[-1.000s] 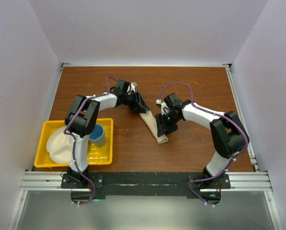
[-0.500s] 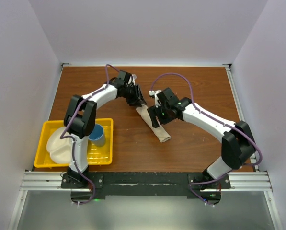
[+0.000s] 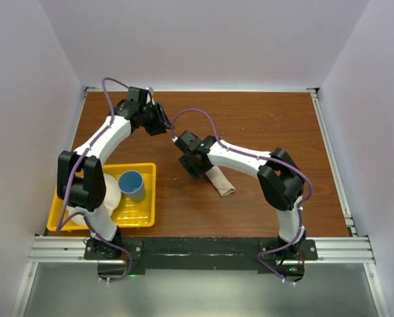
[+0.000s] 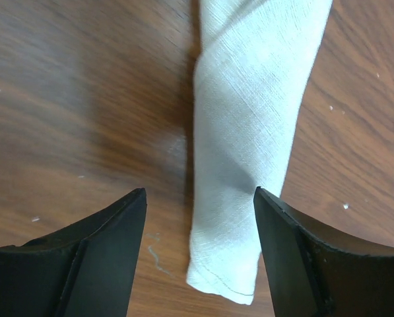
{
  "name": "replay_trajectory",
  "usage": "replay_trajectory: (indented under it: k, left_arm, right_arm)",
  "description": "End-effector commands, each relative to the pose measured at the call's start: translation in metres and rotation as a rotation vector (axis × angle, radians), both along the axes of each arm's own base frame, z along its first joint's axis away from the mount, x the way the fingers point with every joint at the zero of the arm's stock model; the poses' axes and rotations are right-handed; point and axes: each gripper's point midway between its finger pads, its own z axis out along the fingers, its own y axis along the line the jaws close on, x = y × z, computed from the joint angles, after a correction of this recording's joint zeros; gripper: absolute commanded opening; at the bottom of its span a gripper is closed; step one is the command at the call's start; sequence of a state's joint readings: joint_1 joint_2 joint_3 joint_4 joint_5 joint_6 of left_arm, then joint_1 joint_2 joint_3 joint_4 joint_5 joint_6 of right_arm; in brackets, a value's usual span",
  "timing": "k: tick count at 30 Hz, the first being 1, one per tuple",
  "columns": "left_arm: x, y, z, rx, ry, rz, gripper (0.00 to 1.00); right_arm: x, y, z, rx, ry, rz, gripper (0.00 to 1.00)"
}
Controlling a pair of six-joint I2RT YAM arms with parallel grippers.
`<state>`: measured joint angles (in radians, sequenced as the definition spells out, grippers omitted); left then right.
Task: Fold the napkin, place the utensils inside, and roll it up
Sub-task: Roll the napkin at the center of the board.
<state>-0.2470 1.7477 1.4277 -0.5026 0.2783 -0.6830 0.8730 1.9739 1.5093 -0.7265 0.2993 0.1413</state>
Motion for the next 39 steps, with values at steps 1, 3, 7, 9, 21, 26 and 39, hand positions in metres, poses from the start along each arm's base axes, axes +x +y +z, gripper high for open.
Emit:
replay_trajectory:
  k: [1,3,7,9,21,26,39]
  left_arm:
    - [-0.013,-0.002,-0.005,0.002,-0.001,-0.039,0.45]
    - [-0.015,-0.004,-0.005,-0.010,0.002,-0.047,0.45]
    - [-0.014,-0.006,-0.005,-0.019,-0.001,-0.056,0.45]
    - [-0.013,-0.006,-0.008,-0.019,0.005,-0.055,0.45]
    - [-0.013,-0.008,-0.018,-0.027,0.032,-0.060,0.44]
    - [-0.013,-0.015,-0.022,-0.059,0.048,-0.073,0.44]
    - [-0.019,-0.101,-0.028,-0.351,0.104,-0.267,0.43]
  right_arm:
    - [0.013,-0.017,0.010,-0.095,-0.077,-0.054,0.68]
    - [0.011,-0.023,0.000,-0.122,-0.075,-0.065,0.67]
    - [0.010,-0.031,-0.012,-0.146,-0.087,-0.065,0.65]
    - [0.011,-0.035,-0.018,-0.165,-0.095,-0.069,0.65]
    - [0.032,-0.048,-0.035,-0.243,-0.133,-0.086,0.30]
    - [0.032,-0.036,-0.016,-0.107,-0.059,-0.074,0.11]
    - [0.011,-0.007,0.015,0.739,0.490,-0.150,0.04]
